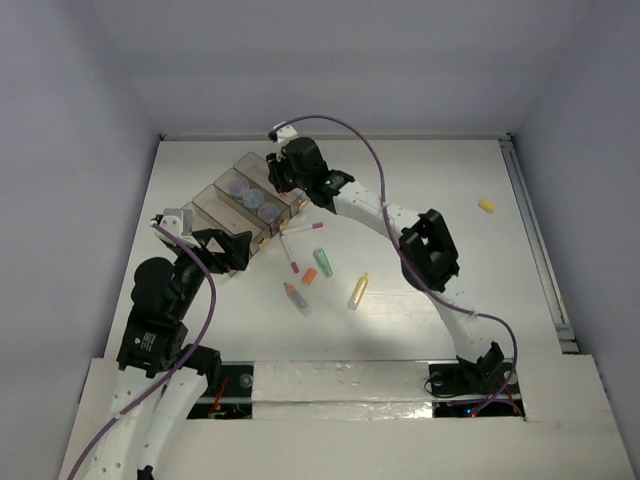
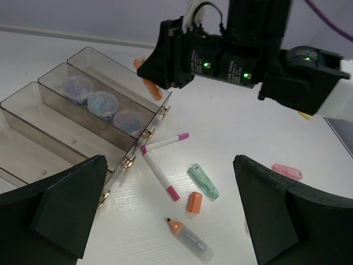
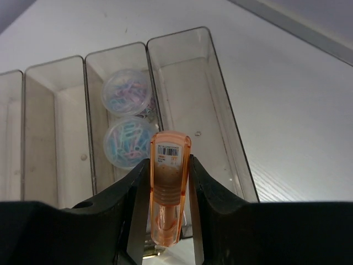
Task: Sort the stationery into containers
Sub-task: Place the stationery in the storage box, then pick up the stationery from the center of the board.
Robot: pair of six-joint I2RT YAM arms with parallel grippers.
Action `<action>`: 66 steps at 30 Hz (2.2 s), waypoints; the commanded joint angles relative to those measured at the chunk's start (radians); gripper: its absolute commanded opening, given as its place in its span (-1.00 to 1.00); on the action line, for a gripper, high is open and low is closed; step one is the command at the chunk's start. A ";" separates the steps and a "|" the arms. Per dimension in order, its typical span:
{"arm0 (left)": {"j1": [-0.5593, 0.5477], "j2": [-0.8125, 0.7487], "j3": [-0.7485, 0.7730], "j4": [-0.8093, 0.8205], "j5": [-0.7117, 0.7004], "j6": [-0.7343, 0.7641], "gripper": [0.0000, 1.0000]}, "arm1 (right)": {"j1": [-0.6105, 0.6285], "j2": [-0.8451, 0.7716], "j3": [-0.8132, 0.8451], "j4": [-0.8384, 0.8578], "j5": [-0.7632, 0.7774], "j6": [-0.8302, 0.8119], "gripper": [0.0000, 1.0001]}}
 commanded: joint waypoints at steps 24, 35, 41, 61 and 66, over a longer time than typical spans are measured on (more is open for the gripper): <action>0.003 -0.005 -0.002 0.036 -0.005 0.003 0.98 | -0.041 0.184 0.211 -0.046 -0.050 -0.173 -0.31; 0.003 -0.001 -0.003 0.039 -0.002 0.005 0.98 | -0.041 0.065 0.116 -0.013 -0.041 -0.167 0.55; 0.003 -0.005 -0.002 0.041 0.005 0.005 0.98 | -0.041 -0.246 -0.360 0.194 -0.036 -0.056 0.11; 0.003 -0.031 -0.007 0.046 0.016 0.006 0.98 | 0.043 -0.684 -1.001 -0.017 0.007 0.207 -0.74; 0.003 -0.034 -0.007 0.044 0.013 0.003 0.98 | 0.066 -0.591 -0.963 -0.033 0.008 0.213 -0.50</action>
